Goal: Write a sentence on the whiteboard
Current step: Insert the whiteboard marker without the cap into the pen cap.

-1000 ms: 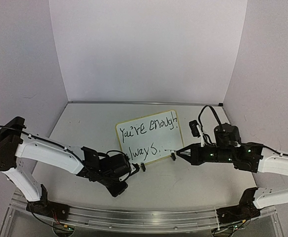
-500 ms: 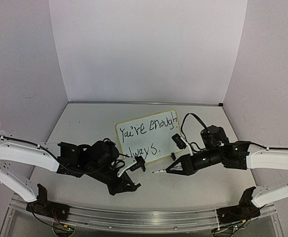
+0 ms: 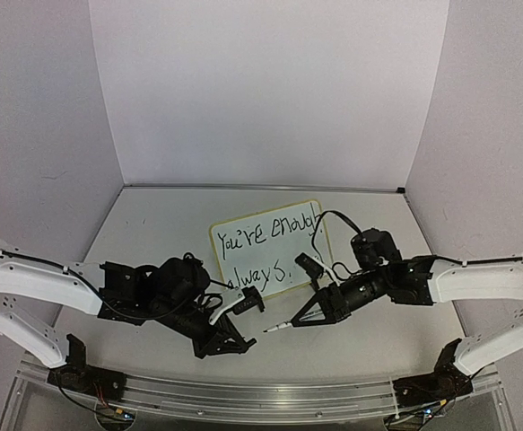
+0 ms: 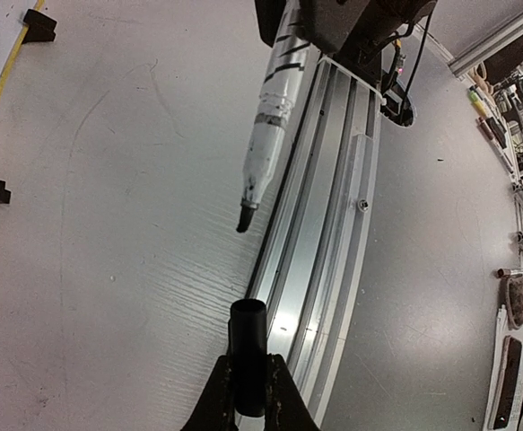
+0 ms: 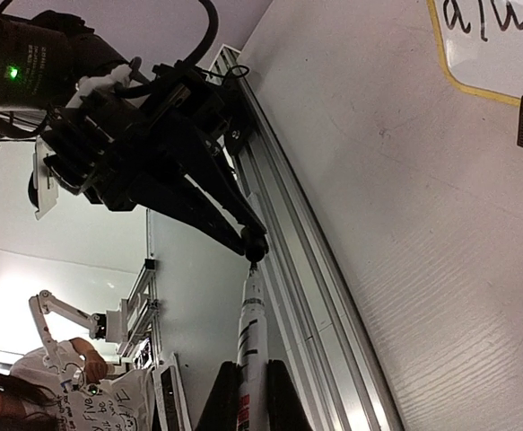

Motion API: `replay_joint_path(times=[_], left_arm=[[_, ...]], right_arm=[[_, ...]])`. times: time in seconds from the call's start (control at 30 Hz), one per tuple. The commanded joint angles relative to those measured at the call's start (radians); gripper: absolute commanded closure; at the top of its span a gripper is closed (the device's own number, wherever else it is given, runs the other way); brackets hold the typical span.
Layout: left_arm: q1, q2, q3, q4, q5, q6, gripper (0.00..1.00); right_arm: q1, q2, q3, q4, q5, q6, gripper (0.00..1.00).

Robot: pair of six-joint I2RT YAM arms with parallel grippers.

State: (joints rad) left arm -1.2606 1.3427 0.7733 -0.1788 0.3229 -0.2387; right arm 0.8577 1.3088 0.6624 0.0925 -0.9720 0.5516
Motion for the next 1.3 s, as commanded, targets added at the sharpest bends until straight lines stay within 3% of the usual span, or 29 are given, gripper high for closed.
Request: replay_joint_path(times=[0.0,1.27], left_arm=[[0.001,-0.039,-0.013,0.046,0.018,-0.013,1.0],[0.0,-0.02,0.005,0.051,0.024,-0.011,1.0]], right_arm=[[-0.005,0.029,0.043,0.068,-0.083,0.017,1.0],[0.002,0.138,0.066,0.116,-0.142,0.029,1.0]])
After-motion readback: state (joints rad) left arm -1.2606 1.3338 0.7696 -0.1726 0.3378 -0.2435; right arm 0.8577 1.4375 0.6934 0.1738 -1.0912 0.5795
